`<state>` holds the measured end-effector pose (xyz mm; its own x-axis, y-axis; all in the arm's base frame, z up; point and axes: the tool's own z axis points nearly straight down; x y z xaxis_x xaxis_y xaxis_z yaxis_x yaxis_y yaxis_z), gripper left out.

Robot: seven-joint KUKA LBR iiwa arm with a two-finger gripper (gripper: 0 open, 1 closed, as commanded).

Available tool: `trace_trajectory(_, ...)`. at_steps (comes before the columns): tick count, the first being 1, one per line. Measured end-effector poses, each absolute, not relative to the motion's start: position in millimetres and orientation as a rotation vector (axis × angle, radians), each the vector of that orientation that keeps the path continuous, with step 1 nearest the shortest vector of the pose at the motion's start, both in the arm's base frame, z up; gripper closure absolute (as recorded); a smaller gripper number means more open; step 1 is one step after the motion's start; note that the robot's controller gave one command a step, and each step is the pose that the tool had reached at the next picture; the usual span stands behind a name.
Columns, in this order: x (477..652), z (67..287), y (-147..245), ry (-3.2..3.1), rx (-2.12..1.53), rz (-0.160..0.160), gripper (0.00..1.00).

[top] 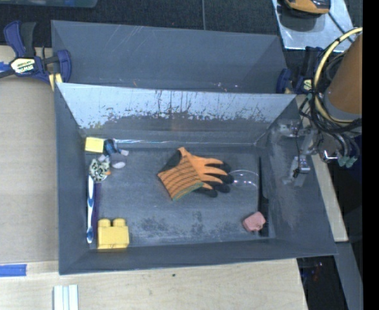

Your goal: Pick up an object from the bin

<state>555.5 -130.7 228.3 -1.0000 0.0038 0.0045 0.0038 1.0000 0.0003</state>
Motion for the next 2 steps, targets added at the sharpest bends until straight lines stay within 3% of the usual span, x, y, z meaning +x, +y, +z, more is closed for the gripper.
trace_trajectory(1,557.0,233.3,-129.8,-3.146,-0.001,0.002,0.00)
trace_trajectory(2,591.6,151.2,-90.5,-3.149,0.100,0.003,0.00)
